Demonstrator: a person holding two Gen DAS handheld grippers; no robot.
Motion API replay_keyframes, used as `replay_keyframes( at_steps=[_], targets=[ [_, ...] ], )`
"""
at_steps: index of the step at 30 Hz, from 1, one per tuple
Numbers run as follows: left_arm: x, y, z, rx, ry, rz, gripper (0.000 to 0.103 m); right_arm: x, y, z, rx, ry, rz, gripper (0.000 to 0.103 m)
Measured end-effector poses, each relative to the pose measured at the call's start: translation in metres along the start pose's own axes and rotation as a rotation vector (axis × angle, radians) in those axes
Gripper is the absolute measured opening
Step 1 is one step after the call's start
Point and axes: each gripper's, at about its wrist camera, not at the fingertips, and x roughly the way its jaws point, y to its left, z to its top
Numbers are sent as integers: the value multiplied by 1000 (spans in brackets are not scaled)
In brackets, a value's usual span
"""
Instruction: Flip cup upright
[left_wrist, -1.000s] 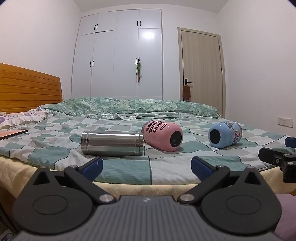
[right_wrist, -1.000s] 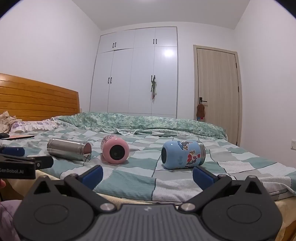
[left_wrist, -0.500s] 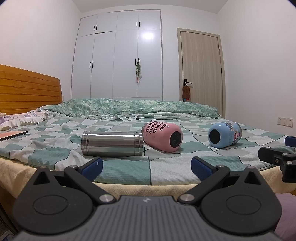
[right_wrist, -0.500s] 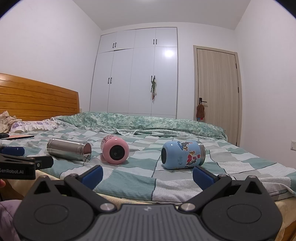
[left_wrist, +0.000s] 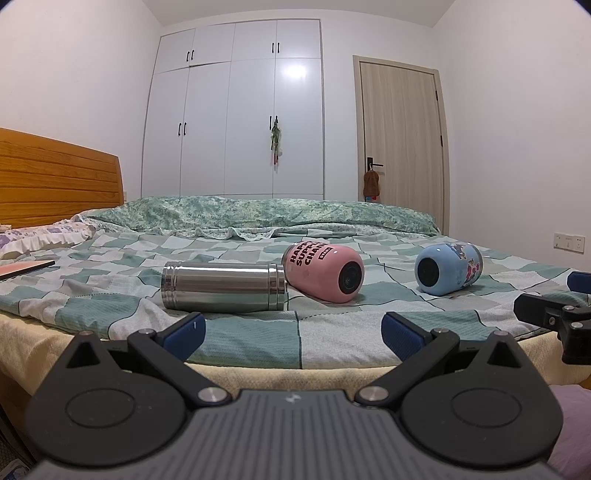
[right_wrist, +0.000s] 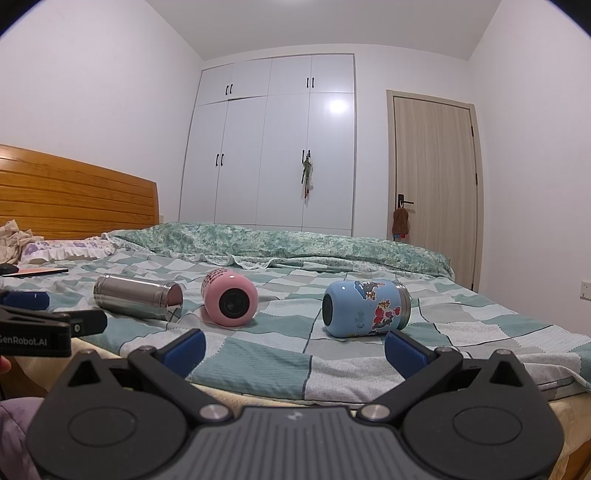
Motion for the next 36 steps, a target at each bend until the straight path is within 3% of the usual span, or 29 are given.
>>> replay_keyframes(
  at_steps=[36],
  targets=[
    [-3,-1,4,2,-5,1,103,0,0,0,-1,2,0,103]
  ],
)
